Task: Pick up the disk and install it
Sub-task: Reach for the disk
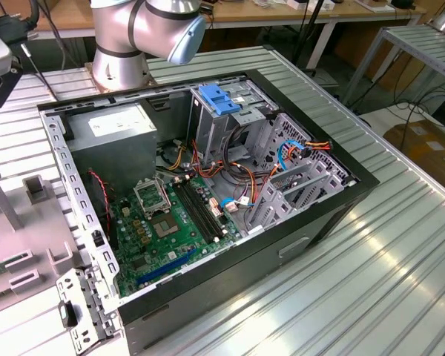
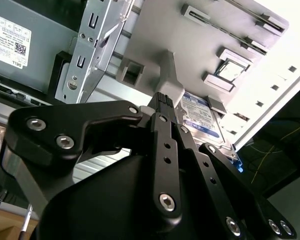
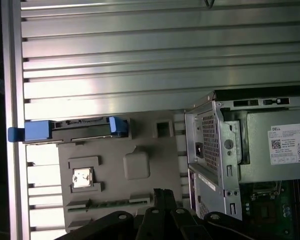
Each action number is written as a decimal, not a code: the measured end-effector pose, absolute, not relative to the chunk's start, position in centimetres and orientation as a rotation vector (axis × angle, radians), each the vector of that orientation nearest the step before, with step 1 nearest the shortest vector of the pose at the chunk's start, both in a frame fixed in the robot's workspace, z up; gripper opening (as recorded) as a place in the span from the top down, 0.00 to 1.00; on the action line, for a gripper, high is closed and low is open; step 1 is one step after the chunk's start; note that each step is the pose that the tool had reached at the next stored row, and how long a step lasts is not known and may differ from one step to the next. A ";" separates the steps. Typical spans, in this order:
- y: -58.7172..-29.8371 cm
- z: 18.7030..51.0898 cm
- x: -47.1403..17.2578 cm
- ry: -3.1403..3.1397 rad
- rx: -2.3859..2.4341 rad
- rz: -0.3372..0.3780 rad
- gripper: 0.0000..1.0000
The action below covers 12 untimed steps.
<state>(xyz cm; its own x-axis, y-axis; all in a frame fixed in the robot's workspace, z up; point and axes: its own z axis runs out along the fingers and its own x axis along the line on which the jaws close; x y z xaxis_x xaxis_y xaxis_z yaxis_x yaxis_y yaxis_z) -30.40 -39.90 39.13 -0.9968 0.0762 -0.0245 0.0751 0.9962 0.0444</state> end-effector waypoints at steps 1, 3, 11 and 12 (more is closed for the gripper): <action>-39.9 39.1 -30.6 3.113 0.118 0.068 0.89; -39.9 39.1 -30.7 3.112 0.118 0.068 0.89; -39.9 39.0 -33.1 3.112 0.118 0.068 0.89; -39.9 39.0 -33.2 3.112 0.118 0.068 0.89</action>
<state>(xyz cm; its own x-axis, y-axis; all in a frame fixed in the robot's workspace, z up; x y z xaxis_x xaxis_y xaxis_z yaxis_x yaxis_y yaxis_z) -33.19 -39.90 39.02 -0.9968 0.0762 -0.0245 0.0750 0.9962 0.0444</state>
